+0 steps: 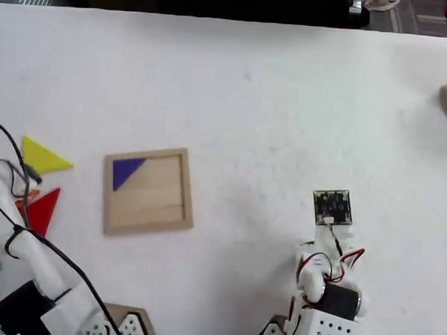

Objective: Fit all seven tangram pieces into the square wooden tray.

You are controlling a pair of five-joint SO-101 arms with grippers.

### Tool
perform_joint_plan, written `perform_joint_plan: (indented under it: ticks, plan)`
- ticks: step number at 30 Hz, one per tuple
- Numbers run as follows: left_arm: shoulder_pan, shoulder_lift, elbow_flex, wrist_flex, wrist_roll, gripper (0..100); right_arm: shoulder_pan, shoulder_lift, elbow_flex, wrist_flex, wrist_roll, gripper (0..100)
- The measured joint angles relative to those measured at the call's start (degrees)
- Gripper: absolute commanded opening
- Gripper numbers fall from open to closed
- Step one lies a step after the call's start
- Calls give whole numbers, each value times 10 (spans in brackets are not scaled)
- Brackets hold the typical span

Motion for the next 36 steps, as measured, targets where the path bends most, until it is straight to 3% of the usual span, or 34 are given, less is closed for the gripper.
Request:
perform_joint_plan:
  ticks: [8, 12, 19, 26, 36]
  plan:
    - [-105, 0, 12, 0, -138, 238, 0, 0, 0, 0, 0, 18]
    - [-121, 0, 42, -4, -223, 238, 0, 0, 0, 0, 0, 18]
    - [-133, 0, 50, -84, -273, 238, 0, 0, 0, 0, 0, 18]
    - [-135, 0, 57, -86, -430, 238, 0, 0, 0, 0, 0, 18]
    - [-153, 0, 66, -137, -433, 238, 0, 0, 0, 0, 0, 17]
